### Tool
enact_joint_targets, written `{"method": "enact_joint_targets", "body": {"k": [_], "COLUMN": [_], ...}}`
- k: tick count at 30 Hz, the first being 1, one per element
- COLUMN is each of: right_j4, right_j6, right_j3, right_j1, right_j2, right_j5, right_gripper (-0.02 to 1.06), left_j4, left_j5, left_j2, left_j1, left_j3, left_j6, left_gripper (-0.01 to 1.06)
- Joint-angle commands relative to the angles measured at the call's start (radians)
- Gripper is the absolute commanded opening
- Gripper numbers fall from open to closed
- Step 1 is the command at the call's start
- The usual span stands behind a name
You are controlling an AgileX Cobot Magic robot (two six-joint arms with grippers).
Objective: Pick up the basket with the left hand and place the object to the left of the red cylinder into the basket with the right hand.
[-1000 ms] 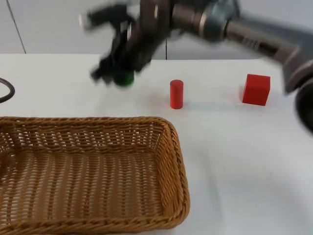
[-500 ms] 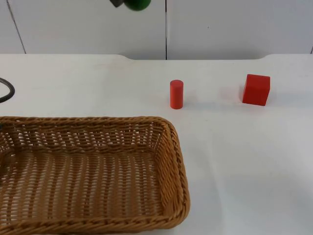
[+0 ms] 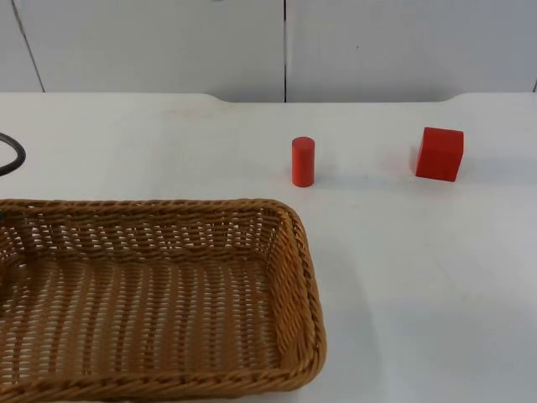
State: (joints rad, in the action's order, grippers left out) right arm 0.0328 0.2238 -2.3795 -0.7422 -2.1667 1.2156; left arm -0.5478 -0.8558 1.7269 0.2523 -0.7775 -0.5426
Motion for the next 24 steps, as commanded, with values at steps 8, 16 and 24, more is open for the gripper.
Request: {"method": "enact_joint_targets", "body": {"k": [8, 16, 24], "right_j4": [0.019, 0.067, 0.075], "right_j6": [-0.026, -0.005, 0.032], "right_j3": [0.601, 1.069, 1.214], "right_j1": [-0.002, -0.054, -0.157], "right_j2": [0.355, 0.471, 0.400], "right_j5": [-0.305, -0.738, -0.990], "right_gripper": [0.00, 0.00, 0.00], "left_j4": [-0.041, -0.046, -0.048], "left_j5": [-0.010, -0.010, -0.004], "left_j2": [-0.011, -0.011, -0.011], "left_j1": [0.002, 0.002, 0.002], "left_j3": [0.004, 0.004, 0.004], "left_j6": [-0.003, -0.003, -0.003], "left_gripper": [0.00, 0.00, 0.00]}}
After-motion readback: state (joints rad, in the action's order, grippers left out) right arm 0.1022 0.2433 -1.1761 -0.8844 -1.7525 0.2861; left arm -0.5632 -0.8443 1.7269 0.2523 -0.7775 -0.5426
